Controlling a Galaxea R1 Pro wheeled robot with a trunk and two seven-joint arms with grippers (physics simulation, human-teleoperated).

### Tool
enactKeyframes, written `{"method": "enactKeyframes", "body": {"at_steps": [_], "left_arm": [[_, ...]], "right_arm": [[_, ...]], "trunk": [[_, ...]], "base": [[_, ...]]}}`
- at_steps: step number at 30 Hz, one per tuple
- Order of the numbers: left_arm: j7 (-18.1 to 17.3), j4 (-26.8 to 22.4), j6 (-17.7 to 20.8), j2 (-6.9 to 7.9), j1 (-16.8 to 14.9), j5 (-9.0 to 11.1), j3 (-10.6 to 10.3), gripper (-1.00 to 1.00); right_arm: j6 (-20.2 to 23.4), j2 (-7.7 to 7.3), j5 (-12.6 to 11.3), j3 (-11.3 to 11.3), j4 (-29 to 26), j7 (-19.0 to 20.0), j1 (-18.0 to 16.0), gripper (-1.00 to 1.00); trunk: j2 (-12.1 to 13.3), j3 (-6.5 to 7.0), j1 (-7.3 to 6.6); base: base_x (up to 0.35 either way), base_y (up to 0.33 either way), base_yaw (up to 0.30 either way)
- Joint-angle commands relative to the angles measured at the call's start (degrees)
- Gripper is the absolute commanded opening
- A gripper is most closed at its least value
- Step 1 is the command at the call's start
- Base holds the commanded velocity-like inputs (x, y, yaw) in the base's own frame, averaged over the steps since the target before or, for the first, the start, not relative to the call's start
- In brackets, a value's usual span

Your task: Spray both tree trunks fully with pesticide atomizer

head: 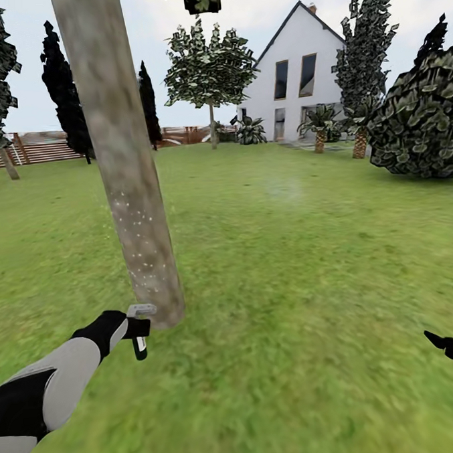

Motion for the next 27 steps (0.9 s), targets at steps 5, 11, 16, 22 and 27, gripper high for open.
{"method": "enactKeyframes", "body": {"at_steps": [5, 11, 16, 22, 27], "left_arm": [[0.0, 0.0, 0.0, 0.02, 0.0, 0.0, 0.1, -1.0], [0.0, 0.0, 0.0, 0.02, 0.0, 0.0, 0.1, -1.0], [0.0, 0.0, 0.0, 0.02, 0.0, 0.0, 0.1, -1.0], [0.0, 0.0, 0.0, -0.04, 0.0, 0.0, 0.1, -1.0], [0.0, 0.0, 0.0, -0.07, 0.0, 0.0, 0.0, -1.0]], "right_arm": [[0.0, 0.0, 0.0, 0.0, 0.0, 0.0, 0.0, 1.0], [0.0, 0.0, 0.0, 0.0, 0.0, 0.0, 0.0, 1.0], [0.0, 0.0, 0.0, 0.0, 0.0, 0.0, 0.0, 1.0], [0.0, 0.0, 0.0, 0.1, 0.0, 0.0, 0.0, 1.0], [0.0, 0.01, 0.0, 0.1, 0.0, 0.0, 0.0, 1.0]], "trunk": [[0.0, 0.0, 0.0], [0.0, 0.0, 0.0], [0.0, 0.0, 0.0], [0.0, 0.0, 0.0], [0.0, 0.0, 0.0]], "base": [[0.0, -0.309, 0.235], [0.055, -0.315, 0.27], [0.158, -0.316, 0.271], [0.165, -0.314, 0.271], [0.165, -0.314, 0.271]]}}
